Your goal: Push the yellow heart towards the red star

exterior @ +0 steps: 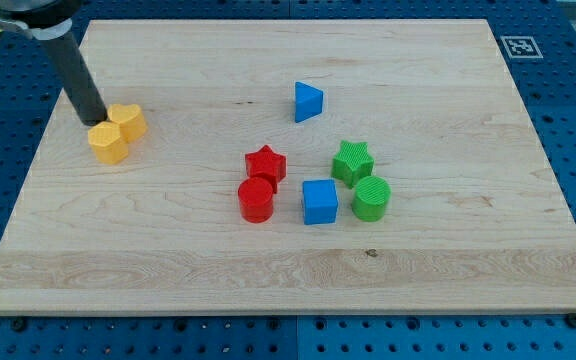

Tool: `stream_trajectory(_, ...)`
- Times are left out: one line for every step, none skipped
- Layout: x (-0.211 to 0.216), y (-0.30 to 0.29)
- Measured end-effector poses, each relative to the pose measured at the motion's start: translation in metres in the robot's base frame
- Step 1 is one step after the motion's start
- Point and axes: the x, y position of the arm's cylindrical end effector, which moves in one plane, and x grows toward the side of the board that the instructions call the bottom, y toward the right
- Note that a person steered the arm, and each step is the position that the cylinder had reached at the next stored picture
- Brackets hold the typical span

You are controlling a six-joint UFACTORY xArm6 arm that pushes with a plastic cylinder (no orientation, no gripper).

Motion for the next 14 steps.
stream_trajectory(0.000,0.021)
stream_trajectory(0.000,0.047)
stream_trajectory(0.000,0.065)
stream_trajectory(0.000,0.057)
stream_trajectory(0.001,0.050)
stream_trajectory(0.001,0.056)
stream_trajectory(0.001,0.068)
stream_trajectory(0.001,0.081)
stream_trajectory(0.001,0.076)
stream_trajectory(0.015,0.064)
stream_trajectory(0.034,0.064)
stream_trajectory(0.043,0.066)
stream_trajectory(0.043,0.079)
stream_trajectory(0.043,0.099)
